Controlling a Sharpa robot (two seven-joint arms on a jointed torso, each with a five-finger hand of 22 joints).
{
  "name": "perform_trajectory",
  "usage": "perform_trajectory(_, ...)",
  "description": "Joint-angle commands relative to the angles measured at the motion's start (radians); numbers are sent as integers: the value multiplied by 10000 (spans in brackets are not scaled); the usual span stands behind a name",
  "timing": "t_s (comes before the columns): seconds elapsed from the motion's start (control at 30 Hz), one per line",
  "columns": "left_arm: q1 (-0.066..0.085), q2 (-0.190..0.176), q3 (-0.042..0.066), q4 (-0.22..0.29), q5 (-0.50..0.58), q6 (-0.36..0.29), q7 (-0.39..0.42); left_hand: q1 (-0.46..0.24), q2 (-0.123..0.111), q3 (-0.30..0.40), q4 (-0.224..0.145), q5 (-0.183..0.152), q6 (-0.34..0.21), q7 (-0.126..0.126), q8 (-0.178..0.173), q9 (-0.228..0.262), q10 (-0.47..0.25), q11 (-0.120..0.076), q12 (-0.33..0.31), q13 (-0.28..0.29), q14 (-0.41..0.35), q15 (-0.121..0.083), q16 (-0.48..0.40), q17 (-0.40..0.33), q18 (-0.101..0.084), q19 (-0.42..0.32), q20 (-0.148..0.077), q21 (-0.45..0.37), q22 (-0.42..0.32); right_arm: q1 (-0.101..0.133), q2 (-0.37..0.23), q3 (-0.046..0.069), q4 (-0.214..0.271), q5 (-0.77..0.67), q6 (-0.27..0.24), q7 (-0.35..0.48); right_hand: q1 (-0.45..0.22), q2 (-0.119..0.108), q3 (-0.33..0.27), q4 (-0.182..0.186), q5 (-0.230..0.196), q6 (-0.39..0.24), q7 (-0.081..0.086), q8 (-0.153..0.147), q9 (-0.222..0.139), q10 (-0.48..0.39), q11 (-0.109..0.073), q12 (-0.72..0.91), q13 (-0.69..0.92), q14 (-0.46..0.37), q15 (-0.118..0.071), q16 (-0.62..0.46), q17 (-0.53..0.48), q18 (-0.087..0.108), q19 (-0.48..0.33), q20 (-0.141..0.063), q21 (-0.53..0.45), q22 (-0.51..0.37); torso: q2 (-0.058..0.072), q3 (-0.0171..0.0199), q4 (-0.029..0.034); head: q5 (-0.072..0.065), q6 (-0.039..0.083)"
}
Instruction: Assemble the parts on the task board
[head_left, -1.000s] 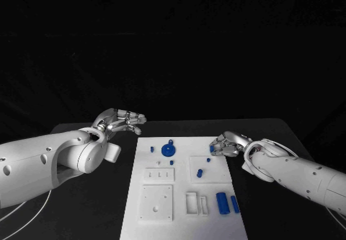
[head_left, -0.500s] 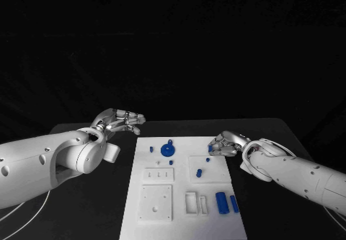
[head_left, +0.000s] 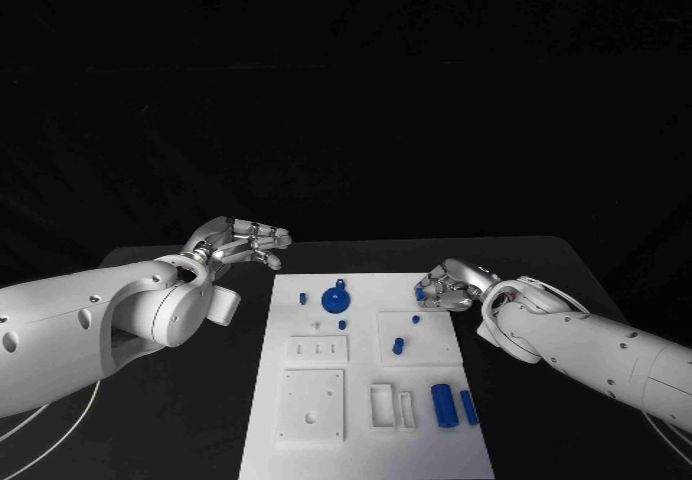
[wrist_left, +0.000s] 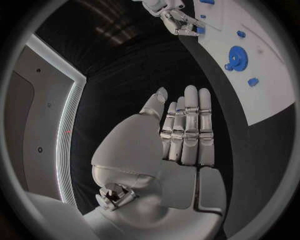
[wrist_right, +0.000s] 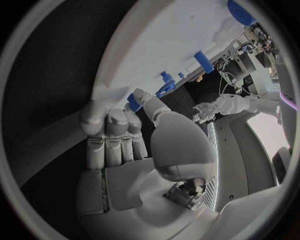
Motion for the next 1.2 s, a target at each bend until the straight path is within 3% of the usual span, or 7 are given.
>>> perform_trajectory(0.03, 5, 42, 8, 5, -207, 344, -214, -8, 105, 48, -19, 46, 206, -37, -12, 21, 267, -69, 30, 12, -32, -55, -16, 12, -94, -66, -54, -27, 23, -4, -16, 75, 217, 166, -412, -426, 17, -121, 424, -107, -103, 262, -8, 53, 34, 0, -69, 18, 13, -25, -80, 53, 11, 79, 442, -84, 48, 1052, -8, 7, -12, 11, 21)
perform_trajectory(0.33, 12, 280, 10, -156, -956, 1037, -1734, -154, 283, 48, 131, -42, 751, -256, -20, 20, 887, -290, 29, 15, 203, -192, 170, 105, -149, 114, -183, 84, 115, 118, -84, 390, 1063, -171, -338, -1434, -10, -186, 560, -75, -249, 394, -41, 59, 39, 30, -85, 22, 30, -9, -95, 75, 63, 78, 442, -99, 64, 1047, -117, 1, -76, 127, 59)
perform_trajectory(0.57, 21, 729, 11, -440, -1522, 1395, -2891, -303, 253, -118, 380, -108, 778, -332, -31, -2, 1531, -491, 39, 27, 553, -384, 622, 382, -235, 415, -387, 310, 262, 242, 104, 440, 1613, -552, -52, -2109, -30, -233, 558, -28, -412, 434, -57, 59, 40, 39, -83, 20, 35, -13, -97, 58, 61, 71, 441, -99, 65, 1045, -275, -11, -105, 251, 37)
perform_trajectory(0.8, 25, 1434, -3, -795, -1903, 1430, -3796, -618, 122, -554, 1062, -258, 576, -344, -27, -8, 2158, -636, 62, 48, 748, -561, 1431, 839, -302, 675, -579, 642, 512, 322, 397, 450, 2127, -831, 84, -2855, -22, -330, 662, 77, -309, 456, -66, 58, 39, 25, -91, -35, 1, -5, -109, 28, 62, 58, 443, -110, 22, 1034, -481, -39, -99, 379, -14)
perform_trajectory(0.93, 22, 1845, -45, -1010, -2039, 1502, -4276, -1032, 46, -912, 1634, -513, 512, -354, -31, -10, 2522, -703, 138, 85, 812, -653, 2047, 1139, -318, 779, -682, 957, 773, 396, 671, 446, 2289, -956, 133, -3203, -16, -388, 733, 132, -257, 463, -65, 59, 40, 28, -93, -38, 2, -6, -111, 5, 62, 47, 448, -117, 9, 1034, -600, -61, -172, 476, -55)
perform_trajectory(1.03, 18, 2059, -57, -1144, -2097, 1540, -4509, -1324, -17, -1050, 1894, -1114, 488, -339, -28, -5, 2577, -712, 307, 133, 828, -688, 2338, 1263, -311, 792, -713, 1113, 916, 416, 865, 427, 2334, -1023, 151, -3358, -25, -394, 748, 151, -211, 466, -67, 59, 40, 30, -96, -37, 5, -1, -111, 10, 71, 45, 450, -118, 8, 1034, -649, -65, -203, 504, -61)
perform_trajectory(1.2, 7, 2336, -63, -1328, -2175, 1573, -4797, -1791, -312, -757, 2376, -1571, 485, -335, -25, 2, 2552, -692, 461, 133, 691, -680, 2625, 1290, -285, 672, -702, 1269, 1147, 430, 1149, 354, 2414, -1151, 201, -3552, -33, -397, 760, 174, -222, 470, -69, 59, 40, 29, -97, -41, 3, -2, -112, 0, 65, 43, 451, -119, 4, 1033, -714, -54, -229, 517, -117)
